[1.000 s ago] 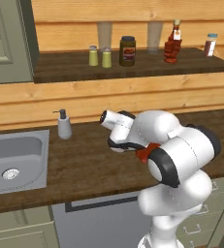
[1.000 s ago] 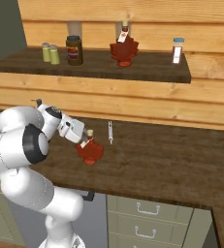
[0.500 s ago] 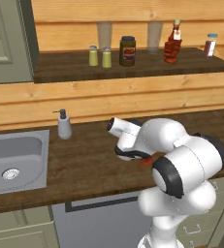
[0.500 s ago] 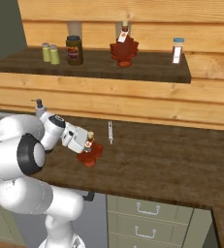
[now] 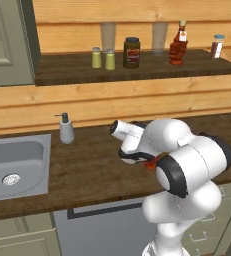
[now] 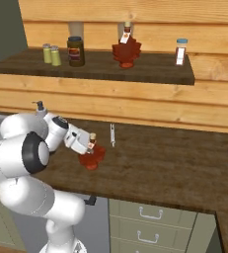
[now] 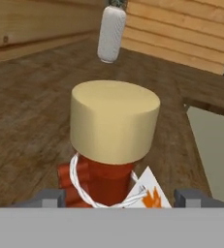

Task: Put the shaker and condiment bottle from the counter next to their counterparts in the cabinet.

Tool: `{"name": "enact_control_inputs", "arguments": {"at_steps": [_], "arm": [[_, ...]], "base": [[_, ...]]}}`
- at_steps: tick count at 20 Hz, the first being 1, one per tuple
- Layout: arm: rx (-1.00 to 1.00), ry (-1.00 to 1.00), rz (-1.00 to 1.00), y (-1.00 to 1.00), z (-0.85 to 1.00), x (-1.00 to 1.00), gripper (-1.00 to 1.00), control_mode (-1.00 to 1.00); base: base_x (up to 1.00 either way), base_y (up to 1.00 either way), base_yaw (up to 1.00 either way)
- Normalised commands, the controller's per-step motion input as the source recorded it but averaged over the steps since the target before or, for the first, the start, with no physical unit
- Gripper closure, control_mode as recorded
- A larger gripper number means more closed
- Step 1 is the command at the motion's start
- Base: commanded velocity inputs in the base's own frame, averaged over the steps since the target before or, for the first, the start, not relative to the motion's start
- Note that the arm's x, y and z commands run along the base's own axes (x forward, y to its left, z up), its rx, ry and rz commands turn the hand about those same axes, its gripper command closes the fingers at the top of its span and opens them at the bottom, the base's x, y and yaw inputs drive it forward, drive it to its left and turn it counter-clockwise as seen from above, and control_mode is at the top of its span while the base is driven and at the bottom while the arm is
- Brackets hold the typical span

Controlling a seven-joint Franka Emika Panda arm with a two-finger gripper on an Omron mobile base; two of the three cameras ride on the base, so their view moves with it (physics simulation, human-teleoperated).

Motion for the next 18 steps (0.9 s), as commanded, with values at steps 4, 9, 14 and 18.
{"name": "enact_control_inputs", "arguments": {"at_steps": [4, 9, 14, 18], "arm": [[0.03, 0.11, 0.03, 0.00, 0.00, 0.06, 1.00, -1.00], [0.04, 0.05, 0.04, 0.00, 0.28, -0.03, 1.00, -1.00], [0.02, -0.05, 0.03, 0.00, 0.74, -0.33, 1.00, -1.00], [0.03, -0.09, 0.05, 0.00, 0.64, -0.34, 1.00, -1.00]], "base": [[0.00, 0.00, 0.00], [0.00, 0.00, 0.00], [0.00, 0.00, 0.00], [0.00, 0.00, 0.00]]}}
